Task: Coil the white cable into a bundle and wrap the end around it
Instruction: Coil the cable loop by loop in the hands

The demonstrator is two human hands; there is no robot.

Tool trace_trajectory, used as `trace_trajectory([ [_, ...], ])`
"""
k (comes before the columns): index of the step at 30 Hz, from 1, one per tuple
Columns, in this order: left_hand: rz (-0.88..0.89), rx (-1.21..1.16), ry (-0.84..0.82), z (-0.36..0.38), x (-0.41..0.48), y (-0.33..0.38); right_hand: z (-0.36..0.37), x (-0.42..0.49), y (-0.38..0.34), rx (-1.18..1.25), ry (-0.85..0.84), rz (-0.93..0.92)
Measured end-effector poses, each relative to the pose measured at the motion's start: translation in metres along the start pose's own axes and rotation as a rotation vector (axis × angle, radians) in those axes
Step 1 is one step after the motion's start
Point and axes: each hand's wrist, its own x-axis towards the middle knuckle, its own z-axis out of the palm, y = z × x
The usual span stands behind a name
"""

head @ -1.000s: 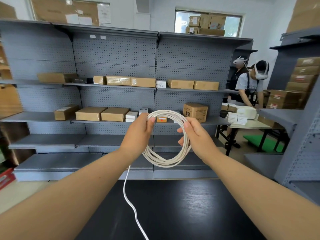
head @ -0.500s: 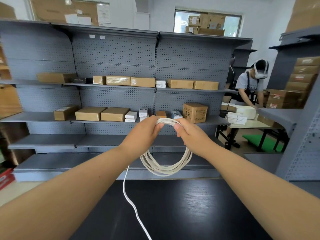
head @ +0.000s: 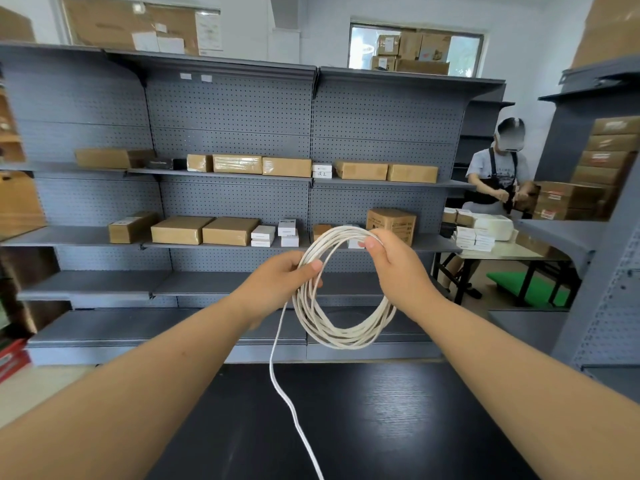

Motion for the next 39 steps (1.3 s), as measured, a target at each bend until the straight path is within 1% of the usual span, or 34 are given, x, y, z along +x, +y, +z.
trace_trajectory([
  [4,-0.071,-0.214,-0.012,0.003,-0.001,-0.006,-0.001,-0.001,-0.001,0.083,0.087,0.021],
  [8,-0.095,-0.379,0.023,0.010,-0.003,-0.009,0.002,-0.002,-0.001,0.149,0.182,0.100],
  [13,-0.065,-0.397,0.073,0.022,-0.006,-0.010,0.007,-0.001,0.004,0.217,0.253,0.168],
  [17,0.009,-0.352,0.142,0.026,-0.003,-0.007,0.014,0.000,0.009,0.287,0.235,0.200],
  [19,0.048,-0.310,0.183,0.025,-0.001,-0.005,0.015,0.000,0.010,0.348,0.221,0.215],
  [22,0.105,-0.187,0.231,0.022,0.002,-0.001,0.015,-0.002,0.007,0.373,0.226,0.236],
  [25,0.142,-0.127,0.286,0.021,0.004,0.004,0.015,-0.005,0.005,0.410,0.236,0.241],
  [28,0.175,-0.073,0.309,0.018,0.006,0.005,0.018,-0.008,0.007,0.468,0.205,0.262],
  [31,0.190,0.026,0.281,0.011,0.008,0.005,0.016,-0.009,0.009,0.533,0.135,0.275],
  [35,0.272,0.368,0.215,0.004,0.007,0.011,0.007,-0.004,0.008,0.514,0.084,0.222],
  [37,0.293,0.496,0.179,0.002,0.006,0.015,0.002,-0.001,0.005,0.449,0.040,0.186],
  [39,0.300,0.574,0.152,0.001,0.006,0.017,-0.004,0.001,0.002,0.316,-0.066,0.127],
])
